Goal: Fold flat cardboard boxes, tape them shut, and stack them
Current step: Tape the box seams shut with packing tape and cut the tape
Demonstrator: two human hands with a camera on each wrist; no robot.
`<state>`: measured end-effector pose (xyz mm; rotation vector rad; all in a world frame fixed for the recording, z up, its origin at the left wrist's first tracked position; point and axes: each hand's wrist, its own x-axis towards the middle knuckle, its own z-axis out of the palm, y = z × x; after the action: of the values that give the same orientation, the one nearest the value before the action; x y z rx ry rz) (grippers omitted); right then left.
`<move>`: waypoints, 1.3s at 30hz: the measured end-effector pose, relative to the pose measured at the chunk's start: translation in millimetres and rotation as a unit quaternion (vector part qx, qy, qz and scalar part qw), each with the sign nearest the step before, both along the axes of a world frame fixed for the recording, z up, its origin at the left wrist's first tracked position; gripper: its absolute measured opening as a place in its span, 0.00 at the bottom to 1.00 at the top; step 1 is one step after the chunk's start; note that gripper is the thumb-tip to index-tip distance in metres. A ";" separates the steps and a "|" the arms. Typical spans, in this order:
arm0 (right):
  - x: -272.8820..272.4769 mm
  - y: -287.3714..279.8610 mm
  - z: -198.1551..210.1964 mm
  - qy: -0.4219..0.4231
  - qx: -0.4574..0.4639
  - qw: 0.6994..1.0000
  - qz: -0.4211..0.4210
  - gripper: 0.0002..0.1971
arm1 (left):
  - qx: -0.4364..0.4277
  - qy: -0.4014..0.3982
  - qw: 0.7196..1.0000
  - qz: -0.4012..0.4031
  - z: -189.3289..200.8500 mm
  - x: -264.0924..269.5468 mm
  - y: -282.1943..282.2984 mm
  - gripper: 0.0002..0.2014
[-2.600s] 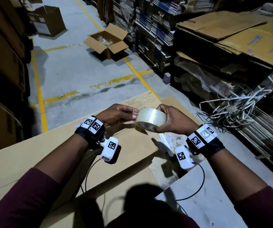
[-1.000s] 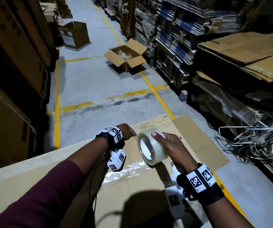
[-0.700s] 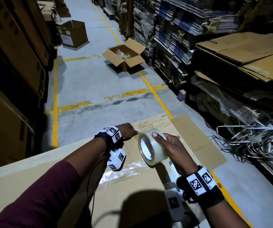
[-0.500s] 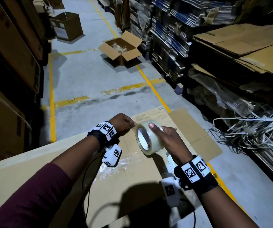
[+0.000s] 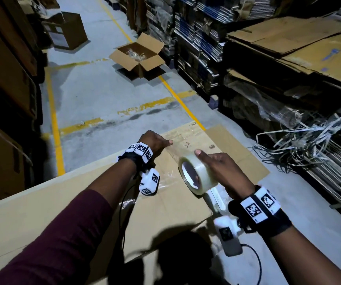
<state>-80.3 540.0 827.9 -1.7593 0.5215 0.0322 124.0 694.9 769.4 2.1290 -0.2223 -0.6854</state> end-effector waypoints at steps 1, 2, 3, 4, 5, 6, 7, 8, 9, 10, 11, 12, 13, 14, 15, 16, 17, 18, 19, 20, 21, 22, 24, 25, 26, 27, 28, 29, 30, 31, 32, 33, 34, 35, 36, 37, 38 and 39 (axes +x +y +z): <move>-10.0 -1.2 2.5 0.001 -0.006 1.000 0.005 0.34 | 0.006 -0.010 1.000 -0.006 -0.2 -0.3 -0.9 0.22; -21.1 -1.7 6.1 0.005 -0.016 1.000 0.005 0.32 | 0.015 -0.021 1.000 -0.012 0.6 -1.0 -2.2 0.22; -30.5 -3.0 9.6 0.012 -0.032 0.999 0.010 0.30 | 0.024 -0.028 0.999 -0.012 0.8 0.6 -3.3 0.22; -41.4 -4.7 12.4 0.019 -0.045 0.999 0.016 0.30 | 0.033 -0.033 0.999 -0.010 1.5 1.2 -4.0 0.22; -53.9 -7.2 13.4 0.024 -0.053 0.998 0.017 0.29 | 0.043 -0.037 0.998 -0.012 2.7 1.4 -5.6 0.22; -64.5 -9.8 13.8 0.029 -0.056 0.998 0.018 0.30 | 0.052 -0.040 0.998 -0.017 3.2 2.9 -6.4 0.22; -76.8 -12.2 13.5 0.042 -0.059 0.997 0.015 0.31 | 0.064 -0.041 0.997 -0.026 4.0 2.4 -8.1 0.22; -86.3 -15.4 10.3 0.052 -0.059 0.997 0.017 0.34 | 0.076 -0.043 0.996 -0.032 4.8 3.5 -8.6 0.22; -95.1 -17.4 7.5 0.065 -0.063 0.996 0.018 0.38 | 0.085 -0.047 0.995 -0.037 5.7 4.3 -9.2 0.22; -105.4 -18.7 2.7 0.076 -0.068 0.995 0.015 0.41 | 0.091 -0.048 0.994 -0.042 6.4 3.4 -10.2 0.21; -113.2 -18.8 -0.4 0.080 -0.076 0.994 0.018 0.42 | 0.097 -0.049 0.993 -0.044 8.4 3.6 -10.4 0.21; -122.0 -16.9 -5.1 0.079 -0.082 0.993 0.020 0.40 | 0.102 -0.052 0.992 -0.046 9.7 3.8 -11.6 0.22; -127.9 -13.8 -9.7 0.081 -0.082 0.993 0.021 0.39 | 0.110 -0.055 0.991 -0.047 10.3 4.3 -11.8 0.23; -132.8 -10.4 -15.7 0.083 -0.076 0.993 0.019 0.40 | 0.117 -0.057 0.990 -0.048 10.2 4.9 -11.5 0.23; -135.8 -7.5 -20.2 0.085 -0.071 0.994 0.013 0.42 | 0.121 -0.058 0.990 -0.047 10.1 4.9 -11.3 0.24; -137.4 -5.7 -24.5 0.085 -0.066 0.994 0.005 0.43 | 0.123 -0.060 0.990 -0.046 9.6 4.7 -10.9 0.24; -139.0 -3.9 -27.1 0.078 -0.065 0.995 -0.008 0.42 | 0.126 -0.060 0.989 -0.047 9.0 3.9 -10.6 0.24; -139.8 -4.3 -31.4 0.076 -0.069 0.995 -0.014 0.41 | 0.130 -0.064 0.988 -0.050 8.1 3.9 -11.0 0.25; -140.5 -3.4 -31.8 0.078 -0.079 0.994 -0.010 0.39 | 0.133 -0.067 0.988 -0.051 7.7 3.7 -11.1 0.25; -141.7 -2.9 -36.0 0.088 -0.096 0.991 0.000 0.37 | 0.135 -0.069 0.987 -0.051 7.2 2.8 -11.6 0.24; -142.3 -2.1 -41.0 0.095 -0.120 0.988 0.011 0.34 | 0.135 -0.069 0.987 -0.049 7.6 2.0 -11.5 0.23; -143.5 -0.7 -48.9 0.104 -0.138 0.985 0.008 0.32 | 0.138 -0.070 0.987 -0.047 7.5 1.4 -12.2 0.23; -145.9 2.2 -67.7 0.107 -0.133 0.985 -0.009 0.36 | 0.146 -0.077 0.985 -0.049 8.0 0.4 -12.5 0.24; -147.0 3.0 -77.1 0.107 -0.109 0.988 -0.022 0.41 | 0.150 -0.082 0.984 -0.053 8.5 -0.4 -12.7 0.25; -148.2 3.9 -84.4 0.103 -0.085 0.991 -0.032 0.45 | 0.154 -0.086 0.983 -0.056 9.0 -1.2 -12.9 0.26; -149.4 4.4 -89.5 0.098 -0.069 0.992 -0.036 0.47 | 0.156 -0.088 0.982 -0.056 9.1 -2.2 -12.7 0.26; -149.9 4.5 -92.4 0.094 -0.059 0.993 -0.036 0.48 | 0.156 -0.090 0.982 -0.055 9.7 -2.8 -13.0 0.27; -150.3 4.5 -93.8 0.093 -0.047 0.994 -0.038 0.48 | 0.156 -0.091 0.982 -0.054 10.5 -3.6 -13.2 0.27; -150.6 3.5 -95.8 0.090 -0.036 0.994 -0.041 0.47 | 0.155 -0.093 0.982 -0.054 10.8 -4.5 -13.7 0.27; -149.9 1.9 -98.1 0.091 -0.029 0.995 -0.040 0.47 | 0.154 -0.095 0.982 -0.055 10.3 -4.6 -13.6 0.27; -149.3 0.7 -98.6 0.093 -0.022 0.995 -0.035 0.47 | 0.154 -0.096 0.982 -0.059 9.5 -4.7 -13.1 0.27; -148.2 0.0 -101.6 0.101 -0.017 0.994 -0.028 0.45 | 0.154 -0.095 0.981 -0.063 8.0 -4.0 -12.1 0.26; -147.2 0.5 -104.1 0.113 -0.021 0.993 -0.021 0.42 | 0.152 -0.094 0.982 -0.066 6.2 -3.6 -11.1 0.26; -145.9 2.6 -104.6 0.127 -0.028 0.991 -0.014 0.37 | 0.145 -0.093 0.983 -0.066 4.1 -3.8 -10.3 0.26; -144.5 5.0 -106.9 0.137 -0.030 0.990 -0.010 0.34 | 0.136 -0.089 0.985 -0.064 2.3 -4.4 -9.9 0.25; -143.9 7.2 -109.8 0.142 -0.014 0.990 -0.014 0.32 | 0.129 -0.089 0.986 -0.063 1.0 -5.6 -9.8 0.25; -143.0 8.9 -111.4 0.142 0.009 0.990 -0.019 0.31 | 0.127 -0.091 0.986 -0.061 0.5 -6.4 -9.6 0.25; -141.9 8.9 -113.1 0.142 0.027 0.989 -0.020 0.32 | 0.125 -0.096 0.986 -0.060 0.8 -7.9 -9.2 0.25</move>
<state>-222.2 548.9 714.9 -1.6998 0.7551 0.2700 116.0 685.7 770.2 2.4412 -0.3902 -0.6013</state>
